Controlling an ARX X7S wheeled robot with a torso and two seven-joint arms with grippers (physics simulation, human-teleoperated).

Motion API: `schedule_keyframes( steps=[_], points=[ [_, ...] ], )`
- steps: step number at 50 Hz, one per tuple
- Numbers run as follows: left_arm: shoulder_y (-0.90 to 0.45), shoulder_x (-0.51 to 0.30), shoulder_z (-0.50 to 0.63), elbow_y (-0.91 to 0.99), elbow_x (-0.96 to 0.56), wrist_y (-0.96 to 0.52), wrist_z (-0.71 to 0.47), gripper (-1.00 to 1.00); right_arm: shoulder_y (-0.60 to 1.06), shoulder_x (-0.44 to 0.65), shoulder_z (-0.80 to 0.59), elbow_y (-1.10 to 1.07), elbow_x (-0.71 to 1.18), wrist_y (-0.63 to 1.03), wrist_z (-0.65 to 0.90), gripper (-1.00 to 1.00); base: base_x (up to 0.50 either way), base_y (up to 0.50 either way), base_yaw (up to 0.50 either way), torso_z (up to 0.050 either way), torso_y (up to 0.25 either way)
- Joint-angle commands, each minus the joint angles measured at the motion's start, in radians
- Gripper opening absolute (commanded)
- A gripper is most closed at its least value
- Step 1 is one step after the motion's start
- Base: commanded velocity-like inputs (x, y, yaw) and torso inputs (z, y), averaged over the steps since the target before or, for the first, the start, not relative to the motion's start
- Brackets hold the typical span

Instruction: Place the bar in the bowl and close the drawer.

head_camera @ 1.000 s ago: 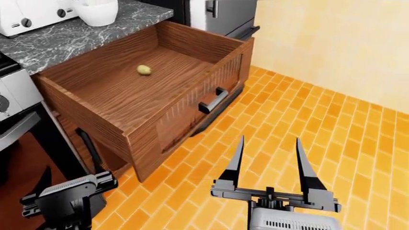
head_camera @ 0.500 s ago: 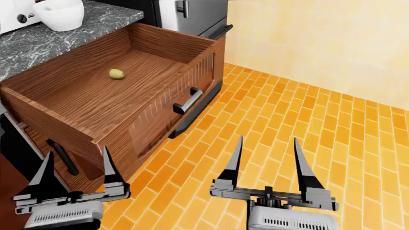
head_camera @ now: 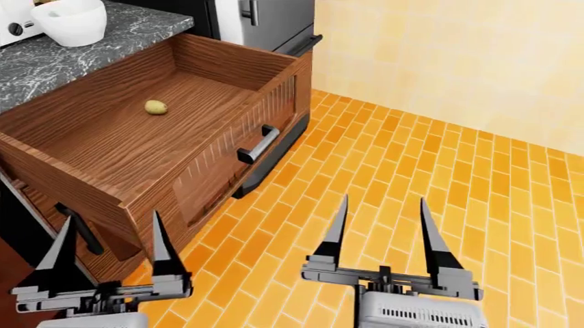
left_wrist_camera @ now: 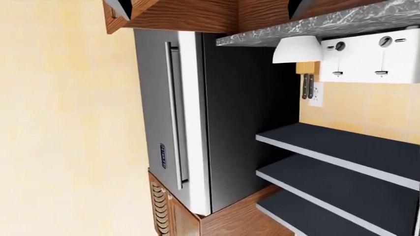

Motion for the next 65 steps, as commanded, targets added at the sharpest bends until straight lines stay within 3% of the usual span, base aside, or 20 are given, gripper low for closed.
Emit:
schedule_keyframes(
  steps=[1,12,65],
  points=[
    [-0.023,-0.001,0.019,0.006,0.003,-0.04,0.014,1.0,-0.014,0.009,0.019,0.018,0.042,-0.054,-0.009,1.0,0.0,0.0,0.0,0.0,0.0],
    [-0.054,0.004,0.039,0.009,0.014,-0.09,0.024,1.0,-0.035,0.014,0.049,0.031,0.065,-0.074,0.014,1.0,0.08,0.04,0.0,0.0,0.0],
    [-0.1,0.008,0.065,0.002,0.001,-0.13,0.039,1.0,-0.066,0.026,0.091,0.012,0.091,-0.075,0.022,1.0,0.44,0.23,0.0,0.0,0.0]
  ],
)
